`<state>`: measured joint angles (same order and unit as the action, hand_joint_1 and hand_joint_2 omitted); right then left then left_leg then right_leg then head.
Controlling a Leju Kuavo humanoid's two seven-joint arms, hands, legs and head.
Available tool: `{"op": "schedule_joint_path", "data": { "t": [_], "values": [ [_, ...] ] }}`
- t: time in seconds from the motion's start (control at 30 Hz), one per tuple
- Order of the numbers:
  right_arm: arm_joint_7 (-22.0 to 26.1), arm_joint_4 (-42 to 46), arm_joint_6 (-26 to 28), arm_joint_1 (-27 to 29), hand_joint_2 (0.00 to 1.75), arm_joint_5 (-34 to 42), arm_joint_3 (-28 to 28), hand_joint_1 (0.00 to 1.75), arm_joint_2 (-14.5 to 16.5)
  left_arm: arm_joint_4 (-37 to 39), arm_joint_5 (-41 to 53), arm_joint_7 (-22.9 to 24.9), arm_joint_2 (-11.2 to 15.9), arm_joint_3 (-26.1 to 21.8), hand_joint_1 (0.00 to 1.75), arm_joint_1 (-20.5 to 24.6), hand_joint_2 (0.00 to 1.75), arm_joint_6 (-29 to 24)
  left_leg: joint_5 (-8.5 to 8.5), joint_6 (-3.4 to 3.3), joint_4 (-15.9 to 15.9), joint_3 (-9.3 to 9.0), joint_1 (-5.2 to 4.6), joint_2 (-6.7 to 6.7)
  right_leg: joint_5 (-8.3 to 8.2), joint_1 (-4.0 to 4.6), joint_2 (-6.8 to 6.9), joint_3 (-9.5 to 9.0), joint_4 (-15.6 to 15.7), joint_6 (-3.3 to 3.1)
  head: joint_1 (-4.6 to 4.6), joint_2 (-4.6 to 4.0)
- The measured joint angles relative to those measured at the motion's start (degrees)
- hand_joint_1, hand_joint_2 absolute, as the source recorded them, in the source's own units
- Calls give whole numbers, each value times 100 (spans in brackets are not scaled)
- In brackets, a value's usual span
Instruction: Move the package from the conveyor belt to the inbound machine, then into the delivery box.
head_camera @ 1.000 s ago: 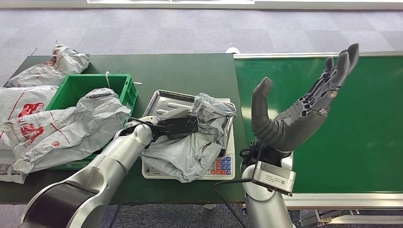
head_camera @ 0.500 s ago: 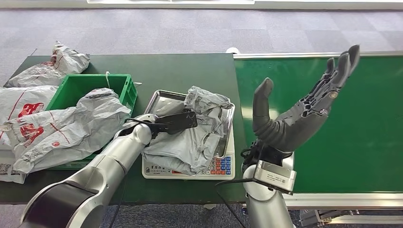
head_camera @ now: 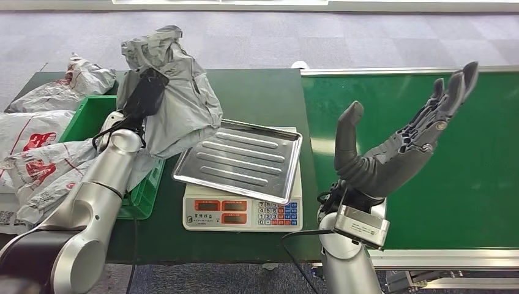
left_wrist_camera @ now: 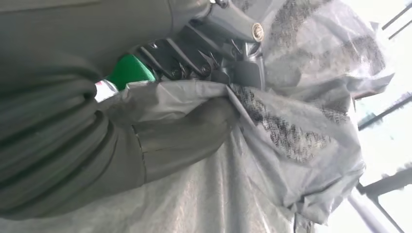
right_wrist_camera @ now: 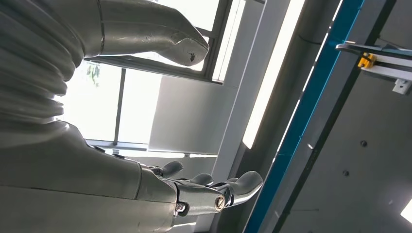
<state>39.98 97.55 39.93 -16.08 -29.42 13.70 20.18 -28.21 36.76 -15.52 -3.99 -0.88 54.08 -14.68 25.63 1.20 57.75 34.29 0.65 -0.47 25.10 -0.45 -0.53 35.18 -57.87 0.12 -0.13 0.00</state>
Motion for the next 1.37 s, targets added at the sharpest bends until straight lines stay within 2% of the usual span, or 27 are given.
{"op": "schedule_joint_path", "data": {
  "t": [0.13, 0.23, 0.43, 0.53, 0.57, 0.67, 0.7, 0.83, 0.97, 1.17, 1.23, 1.33, 1.37],
  "values": [
    [0, 0, 0, 0, 175, -4, -2, 0, -1, -90, -56, 8, 130, -203, 175, -23, 175, -192, 0, 0, 0, 3, -1, 0, 0, -2, 1, -1, 0, 0, 2, 0],
    [0, 0, 0, 5, 175, -1, -6, 0, -1, -159, 25, 176, 291, -355, 175, -83, 175, -762, 1, 0, 0, 1, -2, 10, -1, -3, -9, 0, 0, 0, 1, 0],
    [0, 0, 1, 40, 175, 25, -84, 0, -5, -155, 771, 1163, 808, -658, 175, -332, 175, -2205, 1, 3, -3, 0, 8, 19, -1, 0, -23, 8, 0, -8, 0, 0],
    [-2, 0, 1, 61, 175, 25, -116, 0, -10, -115, 1092, 1564, 1036, -827, 175, -561, 175, -2464, 0, 5, -4, 0, 11, 18, 1, 5, -25, 9, -1, -10, -1, 0],
    [-4, 1, 1, 68, 175, 20, -125, 0, -11, -112, 1191, 1642, 1080, -895, 142, -644, 175, -2476, 0, 5, -4, 0, 11, 18, 1, 6, -25, 9, -1, -10, -1, 0],
    [-37, 2, 1, 88, 175, -6, -148, 0, -17, -142, 1576, 1838, 1141, -1152, 11, -854, 175, -2483, 0, 5, -4, 1, 10, 18, 1, 8, -25, 9, -1, -10, 0, 0],
    [-59, 3, 1, 92, 175, -20, -150, 0, -18, -167, 1710, 1877, 1143, -1251, 0, -903, 175, -2487, 0, 5, -4, 1, 9, 18, 0, 7, -25, 9, -1, -10, 1, 0],
    [-138, 46, 2, 100, 175, -78, -157, 0, -18, -249, 2031, 1784, 1125, -1679, 0, -985, 175, -2523, 0, 4, -3, 1, 6, 18, 0, 5, -25, 9, 0, -9, 1, 0],
    [-168, 77, 3, 104, 175, -93, -161, 0, -18, -266, 2077, 1719, 1103, -1949, 0, -986, 0, -2529, 0, 4, -3, 0, 6, 17, -1, 5, -25, 9, 0, -10, 0, 0],
    [-216, 85, 3, 107, 175, -119, -172, 0, -18, -338, 2116, 1363, 1027, -2261, 0, -985, 0, -2530, 0, 5, -3, -1, 9, 18, -3, 5, -25, 11, 0, -13, 0, 0],
    [-226, 85, 3, 107, 175, -123, -177, 0, -18, -451, 2030, 942, 955, -2426, 0, -991, 0, -2530, -1, 5, -3, 0, 9, 18, -3, 6, -25, 11, 0, -14, 1, 0],
    [-205, 85, 4, 107, 175, -87, -180, 0, -18, -744, 1565, -71, 779, -2770, 0, -994, 0, -2530, 0, 6, -3, 0, 8, 19, -4, 6, -25, 11, 0, -14, 1, 0],
    [-199, 85, 4, 107, 175, -77, -180, 0, -18, -795, 1460, -252, 748, -2829, 0, -994, 0, -2530, 0, 6, -3, 0, 8, 19, -4, 6, -25, 12, 0, -14, 0, 0]
  ]
}}
